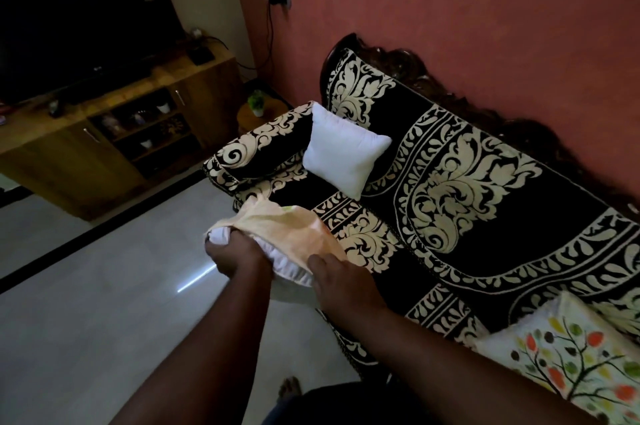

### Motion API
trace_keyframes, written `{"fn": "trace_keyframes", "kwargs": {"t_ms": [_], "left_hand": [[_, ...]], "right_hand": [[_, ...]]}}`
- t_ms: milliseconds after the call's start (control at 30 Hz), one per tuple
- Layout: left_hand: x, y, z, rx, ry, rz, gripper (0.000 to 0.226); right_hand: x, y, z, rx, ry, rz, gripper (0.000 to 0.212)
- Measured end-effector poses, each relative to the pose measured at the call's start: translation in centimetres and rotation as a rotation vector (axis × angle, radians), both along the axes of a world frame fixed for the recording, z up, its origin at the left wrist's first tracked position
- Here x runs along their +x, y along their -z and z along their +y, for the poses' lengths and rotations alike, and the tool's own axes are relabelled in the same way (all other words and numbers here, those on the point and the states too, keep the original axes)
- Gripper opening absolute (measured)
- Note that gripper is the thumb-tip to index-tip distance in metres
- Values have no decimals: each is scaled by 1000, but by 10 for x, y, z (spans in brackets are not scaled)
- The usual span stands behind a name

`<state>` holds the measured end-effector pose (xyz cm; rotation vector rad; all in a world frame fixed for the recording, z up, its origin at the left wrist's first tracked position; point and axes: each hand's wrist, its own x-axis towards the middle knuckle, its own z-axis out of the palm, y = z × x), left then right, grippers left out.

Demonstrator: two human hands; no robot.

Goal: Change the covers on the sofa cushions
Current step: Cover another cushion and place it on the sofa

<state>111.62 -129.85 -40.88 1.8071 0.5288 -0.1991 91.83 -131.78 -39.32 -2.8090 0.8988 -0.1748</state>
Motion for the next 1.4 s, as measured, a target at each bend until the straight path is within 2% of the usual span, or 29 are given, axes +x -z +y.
{"fn": "trace_keyframes", "kwargs": {"t_ms": [67, 167, 233, 300, 367, 433, 500, 567, 633, 700, 800, 833, 933, 1000, 1100, 1167, 1233, 1333, 1400], "left_hand": [[-13, 5, 6, 25, 195, -63, 54], [-26, 25, 29, 16, 709, -287, 70], [-15, 44, 50, 195, 1033, -521, 75], [-2, 53, 64, 436, 1236, -747, 86], [5, 44, 61, 493, 1363, -882, 98], [0, 30, 43, 493, 1548, -1128, 92], [-19, 20, 23, 403, 1612, -1462, 70], [-41, 13, 13, 352, 1479, -1674, 51], [-58, 15, 14, 413, 1294, -1794, 41], [-72, 19, 16, 509, 1249, -1758, 42], [-87, 20, 11, 665, 1338, -1463, 77], [-86, 18, 7, 694, 1369, -1403, 78], [-70, 3, -12, 691, 1434, -1392, 48], [-60, -13, -23, 679, 1509, -1375, 39], [-59, -38, -27, 699, 1570, -1236, 40], [-62, -50, -27, 682, 1542, -1219, 39], [-66, -53, -30, 750, 1545, -1274, 42], [-72, -44, -36, 913, 1530, -1402, 27], [-71, -52, -37, 1098, 1623, -1216, 36]], "right_hand": [[0, -4, -9, 94, 42, -74, 22], [-3, -6, -33, 248, 157, -204, 2], [-3, -11, -50, 261, 218, -309, 3], [-5, -19, -69, 295, 211, -345, 9], [-7, -29, -86, 335, 124, -287, 18], [-8, -40, -98, 316, 35, -213, 22], [-6, -48, -104, 256, -2, -196, 22], [-2, -57, -107, 205, 2, -201, 26], [0, -61, -110, 126, 24, -195, 29], [-1, -61, -107, -16, 26, -157, 23], [6, -60, -96, -260, 26, -181, 9], [11, -61, -90, -328, 10, -190, 10], [23, -68, -79, -510, -51, -206, 17], [18, -73, -78, -569, -36, -135, 20], [-6, -80, -105, -529, 188, 54, 26], [-18, -84, -120, -459, 315, 80, 30], [-14, -79, -116, -398, 251, 91, 23], [6, -73, -93, -291, 28, -100, 21], [14, -78, -86, -147, -110, -162, 27]]}}
